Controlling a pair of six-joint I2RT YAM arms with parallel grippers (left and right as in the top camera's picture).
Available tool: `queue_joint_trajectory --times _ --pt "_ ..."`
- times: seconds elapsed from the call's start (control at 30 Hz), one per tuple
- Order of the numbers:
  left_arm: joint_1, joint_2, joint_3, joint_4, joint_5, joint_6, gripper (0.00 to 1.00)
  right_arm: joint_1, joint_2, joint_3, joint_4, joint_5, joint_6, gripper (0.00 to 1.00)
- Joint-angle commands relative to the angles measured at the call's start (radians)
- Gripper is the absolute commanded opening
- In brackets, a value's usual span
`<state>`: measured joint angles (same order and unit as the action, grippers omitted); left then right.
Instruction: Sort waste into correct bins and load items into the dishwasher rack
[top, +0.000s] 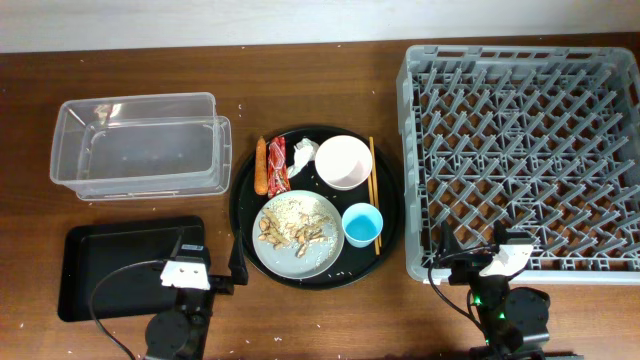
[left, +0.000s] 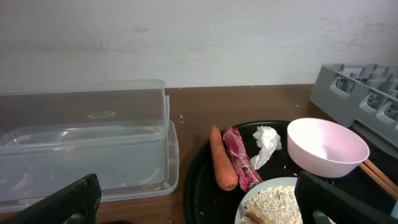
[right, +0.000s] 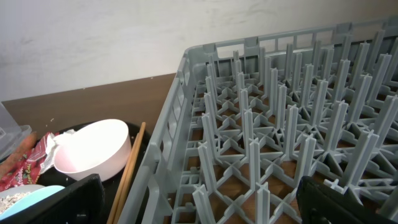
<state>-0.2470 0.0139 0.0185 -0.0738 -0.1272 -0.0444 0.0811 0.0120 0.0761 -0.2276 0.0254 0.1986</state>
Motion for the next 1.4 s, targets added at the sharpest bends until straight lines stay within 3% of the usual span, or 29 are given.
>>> queue_joint_trajectory --times 0.0,0.87,1.0,1.07,1.17,1.23,1.37 --pt "0.005 -0.009 -0.01 0.006 0.008 0.015 0.99 -0.003 -0.008 -0.007 -0.002 0.002 -0.004 0.98" --pt "0.005 -0.009 -0.01 0.006 0.012 0.015 0.99 -0.003 -0.008 -0.007 0.004 0.001 -0.003 0.98" --pt "0.005 -0.009 -0.009 0.061 0.047 0.015 0.99 -0.003 -0.008 0.005 0.09 -0.135 -0.004 0.98" --pt "0.005 -0.009 0.0 0.181 0.076 0.015 0.99 -0.003 -0.006 0.072 0.089 -0.15 -0.004 0.98" --pt "0.005 0.03 0.093 0.184 0.079 0.015 0.99 -0.003 0.065 0.229 0.045 -0.153 -0.004 0.98" --pt "0.006 0.12 0.212 0.097 0.08 0.016 0.99 -0.003 0.225 0.396 -0.068 -0.154 -0.004 0.98" --pt "0.006 0.525 0.71 -0.333 0.114 0.016 0.99 -0.003 0.745 0.881 -0.419 -0.154 -0.004 0.98"
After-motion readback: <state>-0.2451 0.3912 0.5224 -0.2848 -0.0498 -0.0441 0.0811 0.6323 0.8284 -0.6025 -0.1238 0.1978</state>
